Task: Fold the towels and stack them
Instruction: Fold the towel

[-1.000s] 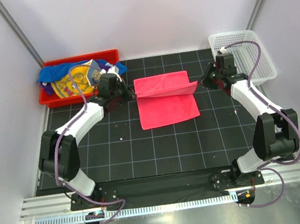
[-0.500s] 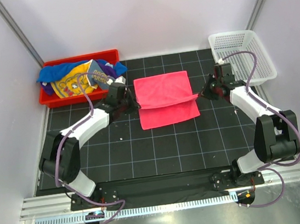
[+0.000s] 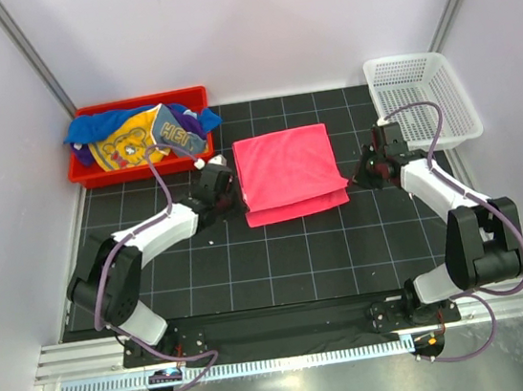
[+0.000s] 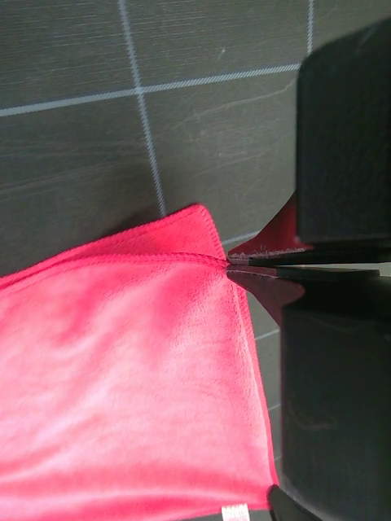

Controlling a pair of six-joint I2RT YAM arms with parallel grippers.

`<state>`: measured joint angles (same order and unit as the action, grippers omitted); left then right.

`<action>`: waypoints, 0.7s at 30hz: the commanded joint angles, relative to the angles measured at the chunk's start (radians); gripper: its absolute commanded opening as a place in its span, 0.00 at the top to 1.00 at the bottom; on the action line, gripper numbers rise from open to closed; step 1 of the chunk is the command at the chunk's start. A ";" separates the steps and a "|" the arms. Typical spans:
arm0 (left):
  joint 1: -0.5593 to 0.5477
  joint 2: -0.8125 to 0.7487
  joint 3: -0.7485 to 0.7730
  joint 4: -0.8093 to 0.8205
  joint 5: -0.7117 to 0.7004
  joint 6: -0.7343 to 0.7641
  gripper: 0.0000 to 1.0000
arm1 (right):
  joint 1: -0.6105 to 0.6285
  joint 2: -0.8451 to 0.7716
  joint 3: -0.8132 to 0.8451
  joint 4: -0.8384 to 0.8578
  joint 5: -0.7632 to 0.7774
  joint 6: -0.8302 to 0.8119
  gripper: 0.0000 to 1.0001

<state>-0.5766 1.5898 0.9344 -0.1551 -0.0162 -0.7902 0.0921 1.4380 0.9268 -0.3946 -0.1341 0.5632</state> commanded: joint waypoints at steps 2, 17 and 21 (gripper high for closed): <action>-0.022 -0.041 -0.014 0.006 -0.042 -0.018 1.00 | 0.004 -0.025 -0.035 -0.012 0.010 -0.023 0.99; -0.031 0.012 -0.020 -0.006 -0.039 -0.015 0.77 | 0.003 -0.010 -0.100 0.010 0.016 -0.034 0.81; -0.031 -0.013 0.006 -0.046 -0.053 0.012 0.58 | 0.003 -0.037 -0.065 -0.019 0.039 -0.039 0.69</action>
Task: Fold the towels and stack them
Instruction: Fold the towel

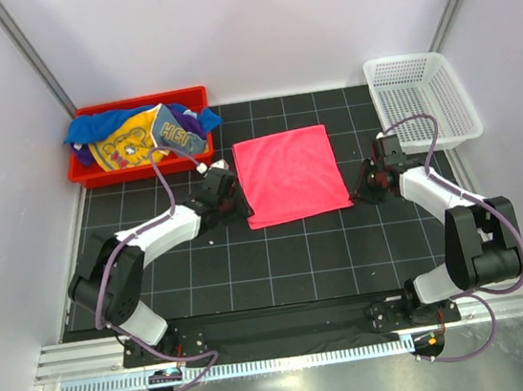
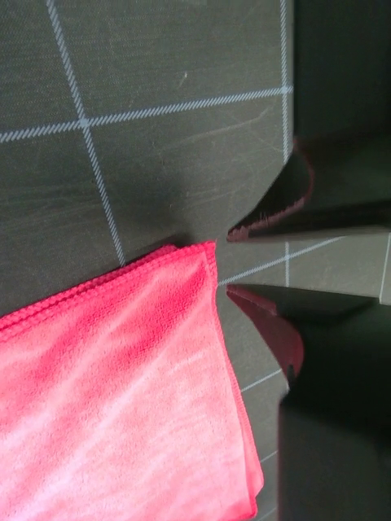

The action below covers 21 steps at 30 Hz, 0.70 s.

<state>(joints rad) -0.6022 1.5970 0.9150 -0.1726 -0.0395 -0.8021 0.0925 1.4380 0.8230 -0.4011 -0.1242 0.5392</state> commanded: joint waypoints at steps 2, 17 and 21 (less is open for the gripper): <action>-0.005 -0.029 0.048 -0.059 -0.051 0.043 0.57 | 0.004 -0.050 0.073 -0.025 0.047 -0.015 0.64; 0.199 0.415 0.658 -0.131 -0.086 0.198 0.52 | 0.004 0.549 0.721 0.127 0.041 -0.013 0.50; 0.237 0.550 0.823 -0.134 -0.056 0.221 0.50 | 0.003 0.702 0.921 0.101 0.057 -0.018 0.51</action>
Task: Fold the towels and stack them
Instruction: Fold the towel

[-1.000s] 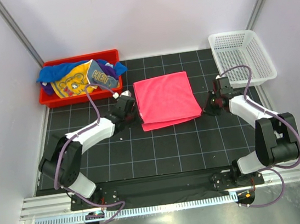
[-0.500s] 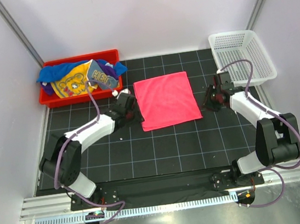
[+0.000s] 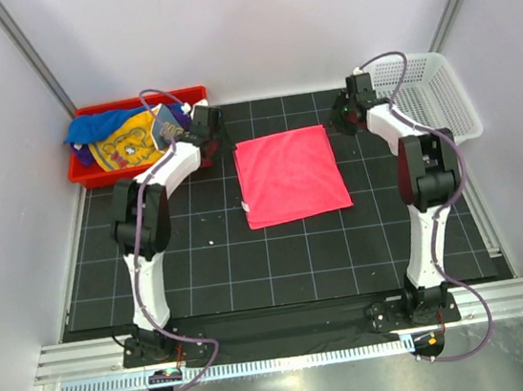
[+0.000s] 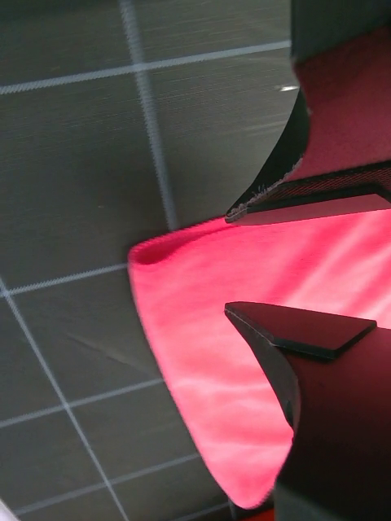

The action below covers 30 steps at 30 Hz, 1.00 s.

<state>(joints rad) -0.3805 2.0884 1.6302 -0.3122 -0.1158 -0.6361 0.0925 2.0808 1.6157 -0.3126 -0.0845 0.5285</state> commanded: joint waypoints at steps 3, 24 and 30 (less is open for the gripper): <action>0.031 0.142 0.203 0.007 0.065 0.055 0.50 | 0.004 0.162 0.268 -0.032 0.019 -0.021 0.51; 0.037 0.311 0.349 -0.022 0.068 0.038 0.58 | 0.032 0.294 0.357 -0.074 0.015 -0.096 0.52; 0.037 0.314 0.358 -0.025 0.057 0.044 0.64 | 0.035 0.314 0.372 -0.092 0.042 -0.104 0.55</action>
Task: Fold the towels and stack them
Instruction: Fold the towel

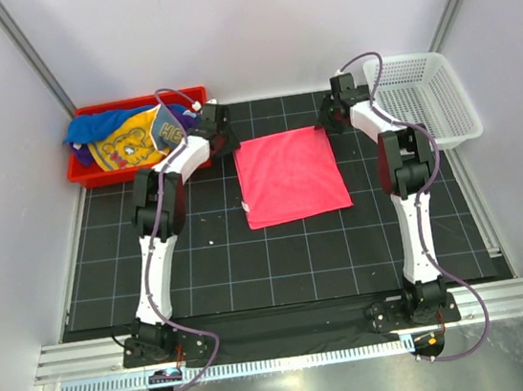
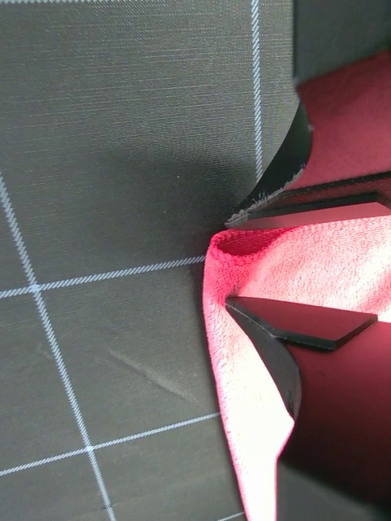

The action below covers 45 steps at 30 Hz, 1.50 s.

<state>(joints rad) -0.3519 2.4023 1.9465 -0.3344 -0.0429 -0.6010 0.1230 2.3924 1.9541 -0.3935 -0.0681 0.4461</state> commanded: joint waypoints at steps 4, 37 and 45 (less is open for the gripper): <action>0.008 0.008 0.054 -0.003 -0.011 0.007 0.70 | 0.007 0.011 0.039 -0.015 0.039 -0.027 0.60; 0.008 0.017 0.063 0.313 0.093 -0.034 1.00 | -0.031 -0.081 -0.087 0.238 0.100 -0.047 0.90; 0.011 -0.057 -0.018 0.416 0.067 -0.011 1.00 | -0.043 -0.185 -0.214 0.387 0.102 -0.043 0.90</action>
<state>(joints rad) -0.3485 2.4466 1.9491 -0.0311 0.0391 -0.6407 0.0883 2.3264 1.7660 -0.1261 0.0238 0.4019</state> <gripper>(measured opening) 0.015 0.106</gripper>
